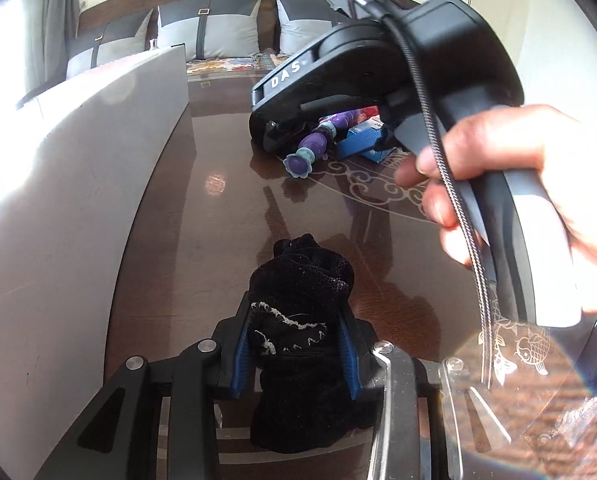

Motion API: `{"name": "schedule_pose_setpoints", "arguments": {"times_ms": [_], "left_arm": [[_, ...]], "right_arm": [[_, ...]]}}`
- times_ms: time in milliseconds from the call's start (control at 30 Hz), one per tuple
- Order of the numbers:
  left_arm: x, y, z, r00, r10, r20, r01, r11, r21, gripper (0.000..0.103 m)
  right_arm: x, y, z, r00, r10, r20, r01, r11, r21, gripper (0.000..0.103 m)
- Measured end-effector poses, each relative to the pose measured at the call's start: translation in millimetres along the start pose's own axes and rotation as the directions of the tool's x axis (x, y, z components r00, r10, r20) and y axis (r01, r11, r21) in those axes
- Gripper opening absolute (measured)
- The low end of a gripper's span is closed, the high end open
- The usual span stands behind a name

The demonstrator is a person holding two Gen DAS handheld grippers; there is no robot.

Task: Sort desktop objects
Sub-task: 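Lift the black glove with the left tool while the right tool reaches the purple toy, then close the right tool on the purple plastic toy, then lift the purple toy with the right tool while the left tool holds the black glove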

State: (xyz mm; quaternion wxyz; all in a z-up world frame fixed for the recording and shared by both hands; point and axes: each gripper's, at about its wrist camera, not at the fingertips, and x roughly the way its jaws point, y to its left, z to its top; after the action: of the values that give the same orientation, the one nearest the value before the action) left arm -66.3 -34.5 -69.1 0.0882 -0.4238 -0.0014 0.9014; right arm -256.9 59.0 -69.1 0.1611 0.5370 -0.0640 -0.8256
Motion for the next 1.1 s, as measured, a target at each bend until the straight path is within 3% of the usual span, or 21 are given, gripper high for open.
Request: {"name": "schedule_pose_setpoints", "arguments": {"times_ms": [133,167,367,667,733,933,1100], "left_arm": [[2,-5,1,1.000,0.031,0.004,-0.031,0.999,0.023,0.036],[2,-6,0,0.999,0.034,0.007,-0.034,0.999,0.022,0.036],[3,-8,-1,0.999,0.049,0.016,-0.050,0.998,0.029,0.036],[2,-7,-2,0.999,0.046,0.023,-0.047,0.998,0.030,0.036],[3,-6,-1,0.999,0.043,0.025,-0.044,0.999,0.029,0.036],[1,-3,-1,0.999,0.028,0.021,-0.028,1.000,-0.009,0.036],[-1,2,0,1.000,0.010,0.002,-0.010,0.999,-0.033,0.036]], "right_arm": [[10,13,11,0.999,-0.047,0.007,0.048,0.997,-0.058,0.066],[11,14,12,0.998,-0.057,0.012,0.058,0.995,-0.077,0.050],[1,4,-3,0.999,-0.023,0.028,0.026,0.992,-0.121,0.034],[-35,-32,-54,0.999,-0.017,0.037,0.023,0.986,-0.165,0.030],[-44,-44,-67,0.999,-0.008,0.038,0.014,0.987,-0.163,0.023],[-78,-82,-109,0.997,0.005,0.080,0.005,0.992,-0.128,0.023],[-86,-91,-112,0.998,-0.034,0.062,0.041,0.993,-0.114,0.037]]}}
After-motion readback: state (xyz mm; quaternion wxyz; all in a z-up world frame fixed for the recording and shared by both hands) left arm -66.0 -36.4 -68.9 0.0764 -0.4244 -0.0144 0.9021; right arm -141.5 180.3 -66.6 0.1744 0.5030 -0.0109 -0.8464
